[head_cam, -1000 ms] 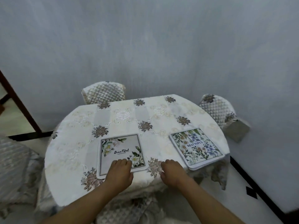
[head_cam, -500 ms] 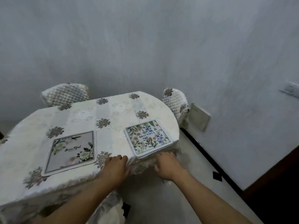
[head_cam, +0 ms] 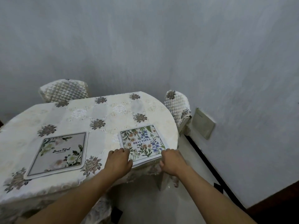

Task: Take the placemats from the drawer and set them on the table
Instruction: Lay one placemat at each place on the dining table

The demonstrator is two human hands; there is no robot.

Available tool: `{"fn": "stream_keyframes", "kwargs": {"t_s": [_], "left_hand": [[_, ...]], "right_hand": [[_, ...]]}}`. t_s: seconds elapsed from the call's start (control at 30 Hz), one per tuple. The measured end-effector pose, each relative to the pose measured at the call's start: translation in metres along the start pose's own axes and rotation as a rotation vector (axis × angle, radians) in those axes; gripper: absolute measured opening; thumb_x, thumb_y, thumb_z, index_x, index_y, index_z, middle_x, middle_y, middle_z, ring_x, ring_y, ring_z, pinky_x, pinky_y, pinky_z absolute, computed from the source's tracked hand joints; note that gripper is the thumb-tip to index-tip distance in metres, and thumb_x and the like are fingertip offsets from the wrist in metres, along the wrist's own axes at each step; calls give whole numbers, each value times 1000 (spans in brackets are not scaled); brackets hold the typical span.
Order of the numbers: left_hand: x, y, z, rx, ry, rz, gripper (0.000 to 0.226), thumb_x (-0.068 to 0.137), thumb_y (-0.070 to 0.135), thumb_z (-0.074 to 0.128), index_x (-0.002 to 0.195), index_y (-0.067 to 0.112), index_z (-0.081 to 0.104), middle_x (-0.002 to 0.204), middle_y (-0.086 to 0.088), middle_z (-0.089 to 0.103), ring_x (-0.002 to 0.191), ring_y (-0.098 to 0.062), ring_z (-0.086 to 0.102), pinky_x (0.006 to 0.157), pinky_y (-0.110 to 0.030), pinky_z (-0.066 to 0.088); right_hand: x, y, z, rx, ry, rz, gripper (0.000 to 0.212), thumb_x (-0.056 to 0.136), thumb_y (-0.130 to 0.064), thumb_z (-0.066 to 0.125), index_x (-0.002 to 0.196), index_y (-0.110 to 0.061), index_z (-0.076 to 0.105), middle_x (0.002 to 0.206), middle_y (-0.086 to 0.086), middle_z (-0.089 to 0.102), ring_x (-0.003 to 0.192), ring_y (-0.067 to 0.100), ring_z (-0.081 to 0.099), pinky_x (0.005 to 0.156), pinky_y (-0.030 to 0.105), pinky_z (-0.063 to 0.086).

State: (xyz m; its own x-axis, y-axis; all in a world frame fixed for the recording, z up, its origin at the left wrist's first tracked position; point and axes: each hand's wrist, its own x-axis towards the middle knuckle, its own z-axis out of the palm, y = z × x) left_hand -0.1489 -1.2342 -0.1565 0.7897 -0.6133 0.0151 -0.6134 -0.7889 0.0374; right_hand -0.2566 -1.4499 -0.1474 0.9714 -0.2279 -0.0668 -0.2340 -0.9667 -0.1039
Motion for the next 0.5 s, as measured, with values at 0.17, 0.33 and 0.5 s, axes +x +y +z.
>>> {"fn": "stream_keyframes", "kwargs": {"t_s": [0.17, 0.33, 0.5], "left_hand": [[64, -15, 36, 15, -75, -46, 41, 90, 44, 45, 122, 20, 52, 116, -6, 61, 105, -26, 57, 94, -41, 40], [117, -28, 67, 14, -169, -79, 41, 90, 42, 45, 125, 20, 49, 120, -6, 59, 108, -26, 55, 95, -41, 40], [147, -42, 95, 5, -263, -181, 38, 87, 36, 49, 122, 19, 49, 115, -5, 59, 105, -26, 56, 91, -40, 42]], "right_hand": [[73, 26, 17, -53, -74, -19, 33, 88, -36, 46, 109, -13, 57, 109, 13, 62, 100, 31, 58, 88, 38, 44], [137, 49, 30, -75, -158, -8, 32, 89, -37, 48, 109, -13, 57, 111, 12, 62, 103, 32, 58, 89, 40, 41], [181, 66, 45, 46, -258, 28, 25, 89, -36, 47, 101, -16, 55, 108, 11, 62, 99, 32, 60, 80, 37, 42]]}}
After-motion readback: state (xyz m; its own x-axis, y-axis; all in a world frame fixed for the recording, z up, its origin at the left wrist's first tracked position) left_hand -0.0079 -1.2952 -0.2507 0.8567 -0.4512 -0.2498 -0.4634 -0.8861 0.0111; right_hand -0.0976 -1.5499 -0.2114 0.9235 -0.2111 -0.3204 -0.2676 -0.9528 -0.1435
